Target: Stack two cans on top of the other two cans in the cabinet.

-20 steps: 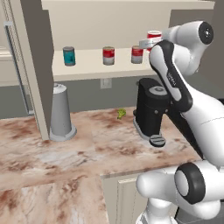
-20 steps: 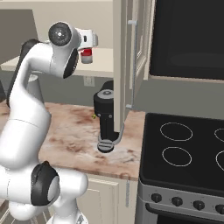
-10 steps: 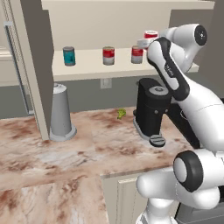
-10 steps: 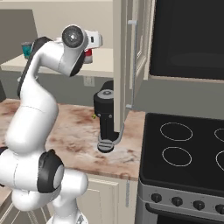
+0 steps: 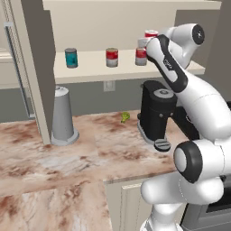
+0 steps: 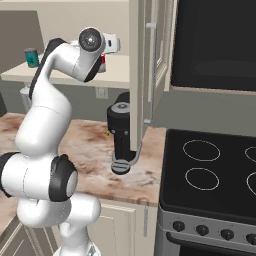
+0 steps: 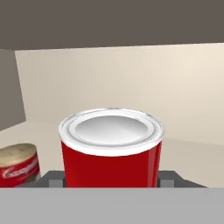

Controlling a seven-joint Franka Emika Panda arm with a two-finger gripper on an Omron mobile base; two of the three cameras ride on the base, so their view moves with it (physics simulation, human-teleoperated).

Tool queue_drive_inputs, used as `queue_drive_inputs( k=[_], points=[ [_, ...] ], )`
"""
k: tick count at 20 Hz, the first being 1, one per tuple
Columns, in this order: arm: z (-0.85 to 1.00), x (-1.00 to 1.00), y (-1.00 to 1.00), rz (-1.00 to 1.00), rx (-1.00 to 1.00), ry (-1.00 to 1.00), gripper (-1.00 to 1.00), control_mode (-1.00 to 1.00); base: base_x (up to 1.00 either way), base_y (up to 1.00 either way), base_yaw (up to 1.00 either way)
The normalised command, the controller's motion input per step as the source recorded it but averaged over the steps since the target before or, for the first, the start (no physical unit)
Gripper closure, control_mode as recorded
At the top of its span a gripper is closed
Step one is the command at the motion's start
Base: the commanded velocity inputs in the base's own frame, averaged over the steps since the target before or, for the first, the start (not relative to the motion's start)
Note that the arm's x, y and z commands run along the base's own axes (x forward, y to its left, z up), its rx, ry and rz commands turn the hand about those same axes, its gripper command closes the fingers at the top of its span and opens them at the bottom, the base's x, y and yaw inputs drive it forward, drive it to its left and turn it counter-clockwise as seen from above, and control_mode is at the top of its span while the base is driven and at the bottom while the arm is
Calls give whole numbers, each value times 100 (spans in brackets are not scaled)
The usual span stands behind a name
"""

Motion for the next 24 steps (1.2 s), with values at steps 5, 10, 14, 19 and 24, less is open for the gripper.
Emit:
queue_drive_inputs(
  k=[5, 10, 14, 19, 24],
  points=[
    [0, 36, 0, 1, 2, 0, 100, -100, 0, 0, 0],
    [-4, 33, 1, 2, 1, 0, 100, -100, 0, 0, 0],
    [-5, 30, 0, 2, 0, 0, 100, -100, 0, 0, 0],
    [-5, 27, 0, 2, 0, 0, 100, -100, 0, 0, 0],
    [-2, 20, 0, 2, 0, 0, 100, -100, 0, 0, 0]
  ],
)
